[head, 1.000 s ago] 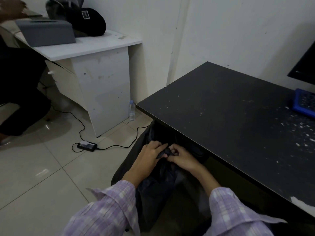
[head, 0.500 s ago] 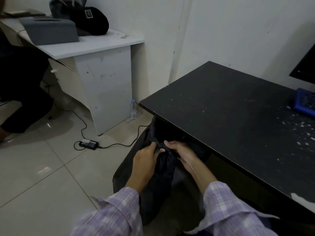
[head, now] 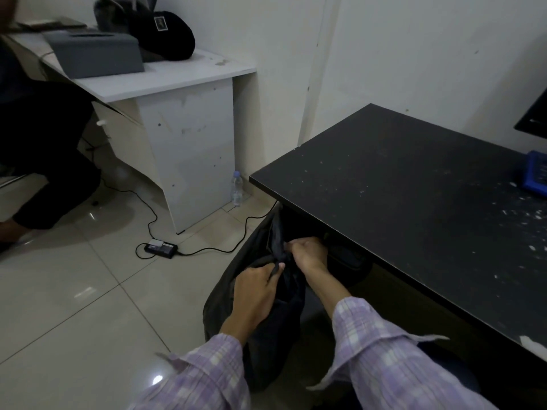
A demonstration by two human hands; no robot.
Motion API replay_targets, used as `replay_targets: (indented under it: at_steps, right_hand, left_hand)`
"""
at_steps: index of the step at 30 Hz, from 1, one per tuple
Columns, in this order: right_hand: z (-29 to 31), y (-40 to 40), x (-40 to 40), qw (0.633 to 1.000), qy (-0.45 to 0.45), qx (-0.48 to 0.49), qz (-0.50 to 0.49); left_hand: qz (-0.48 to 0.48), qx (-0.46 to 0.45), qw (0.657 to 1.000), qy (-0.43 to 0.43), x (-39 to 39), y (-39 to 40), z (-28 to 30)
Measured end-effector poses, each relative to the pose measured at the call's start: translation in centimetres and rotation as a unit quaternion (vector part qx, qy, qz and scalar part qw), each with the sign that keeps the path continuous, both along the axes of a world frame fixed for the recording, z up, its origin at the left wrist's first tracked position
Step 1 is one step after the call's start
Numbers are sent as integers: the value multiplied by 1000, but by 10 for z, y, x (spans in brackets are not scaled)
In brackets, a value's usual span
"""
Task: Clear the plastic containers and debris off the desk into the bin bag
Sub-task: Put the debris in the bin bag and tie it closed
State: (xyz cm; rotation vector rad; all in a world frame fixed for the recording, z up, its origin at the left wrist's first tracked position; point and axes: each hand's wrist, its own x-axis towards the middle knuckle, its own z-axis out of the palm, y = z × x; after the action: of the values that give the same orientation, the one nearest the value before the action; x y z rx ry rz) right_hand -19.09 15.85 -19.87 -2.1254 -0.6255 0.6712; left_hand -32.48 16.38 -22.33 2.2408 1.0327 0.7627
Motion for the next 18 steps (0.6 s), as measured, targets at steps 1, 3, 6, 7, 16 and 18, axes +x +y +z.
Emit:
replay_targets:
  at_steps: [1,3,6,7,16,18]
  right_hand:
    - [0,1,-2,1000,-22,3,-5]
    - [0,2,-6,999,-44,5,-19]
    - [-4,8,-7,998,-54,-8,-26]
    - [-6,9,-8,998,-54,-12,-24]
    - [-11,-7,11,991,12,28,129]
    - [-5,-10,11,985,78,34,153]
  left_hand:
    - [-3,-2,1000,-2,-1,0,-1]
    - [-9,-4,1000,-4,-2,2,-2]
    - [-17,-9,1000,-13,-4,0,-2]
    - [-18,-13,1000,-16,-6,-1,-4]
    - [2,-156,988,-13,-6,8,-6]
    - [-1,-194,981,-22,-3,13,-4]
